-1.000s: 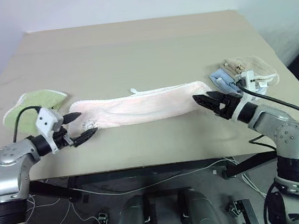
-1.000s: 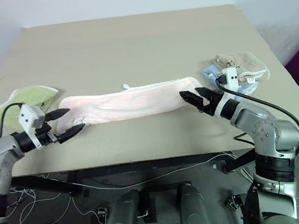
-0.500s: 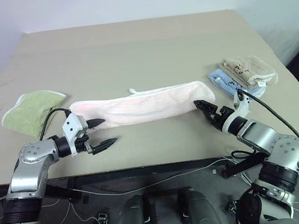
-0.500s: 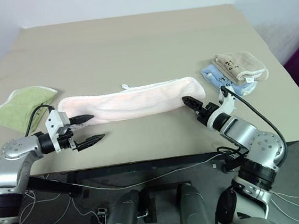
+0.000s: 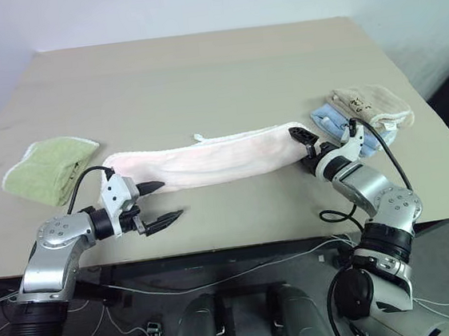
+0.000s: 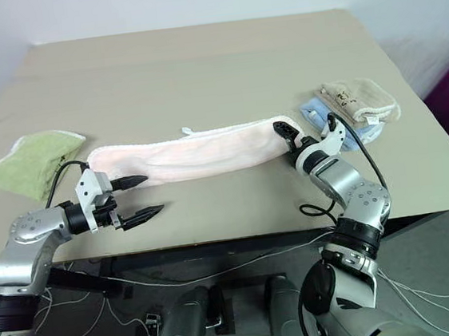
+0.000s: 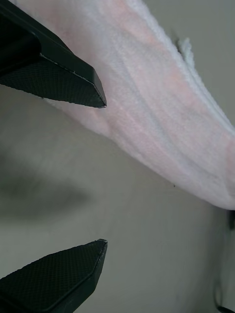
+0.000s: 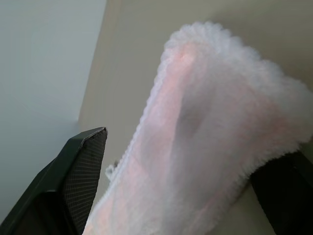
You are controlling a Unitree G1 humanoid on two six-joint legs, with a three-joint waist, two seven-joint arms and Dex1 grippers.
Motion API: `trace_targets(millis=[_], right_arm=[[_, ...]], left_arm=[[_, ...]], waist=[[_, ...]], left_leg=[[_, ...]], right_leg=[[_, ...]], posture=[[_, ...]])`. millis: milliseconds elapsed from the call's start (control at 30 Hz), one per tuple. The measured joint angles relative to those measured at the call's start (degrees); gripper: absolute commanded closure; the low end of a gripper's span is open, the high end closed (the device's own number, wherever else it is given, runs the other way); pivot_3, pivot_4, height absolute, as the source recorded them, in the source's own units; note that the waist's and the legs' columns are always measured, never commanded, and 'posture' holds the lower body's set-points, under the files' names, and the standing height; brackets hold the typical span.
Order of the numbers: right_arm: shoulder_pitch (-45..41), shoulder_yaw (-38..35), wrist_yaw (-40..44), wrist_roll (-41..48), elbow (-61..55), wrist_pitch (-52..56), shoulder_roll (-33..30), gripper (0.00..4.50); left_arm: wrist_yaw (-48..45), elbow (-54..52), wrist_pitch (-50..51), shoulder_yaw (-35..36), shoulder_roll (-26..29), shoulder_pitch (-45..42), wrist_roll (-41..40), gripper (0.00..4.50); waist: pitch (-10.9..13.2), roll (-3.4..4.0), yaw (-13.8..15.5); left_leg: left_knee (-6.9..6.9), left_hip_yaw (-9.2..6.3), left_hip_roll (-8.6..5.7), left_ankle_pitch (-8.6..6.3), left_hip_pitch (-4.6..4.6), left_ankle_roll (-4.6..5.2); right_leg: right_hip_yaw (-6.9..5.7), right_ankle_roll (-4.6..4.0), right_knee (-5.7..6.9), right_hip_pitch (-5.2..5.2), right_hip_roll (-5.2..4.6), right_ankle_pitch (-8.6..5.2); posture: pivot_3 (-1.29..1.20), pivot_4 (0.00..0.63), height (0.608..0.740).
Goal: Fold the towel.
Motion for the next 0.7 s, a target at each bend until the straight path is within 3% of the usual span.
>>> trace_targets(millis=[333, 700], right_arm=[[0.06, 0.37, -1.34, 3.36, 2.05, -5.04, -0.09, 4.42], [0.71, 1.71, -1.62, 5.06, 2.28, -7.53, -1.82, 4.47]], left_arm=[[0.14, -0.07, 0.11, -0.02, -0.25, 0.55, -0.13, 0.00], [-0.02, -0.06, 0.12, -0.15, -0.75, 0.56, -0.14, 0.00]], waist=[[-0.06, -0.04, 0.01], [-0.11, -0.09, 0.39]], left_leg=[[-0.03, 0.00, 0.00, -0.02, 0.00, 0.00], [-0.05, -0.04, -0.03, -0.14, -0.01, -0.12]], right_leg=[[0.02, -0.01, -0.03, -0.01, -0.07, 0.00], [0.01, -0.18, -0.08, -0.07, -0.28, -0.10]], posture=[[0.00, 0.150, 0.740], [0.00, 0.150, 0.740]])
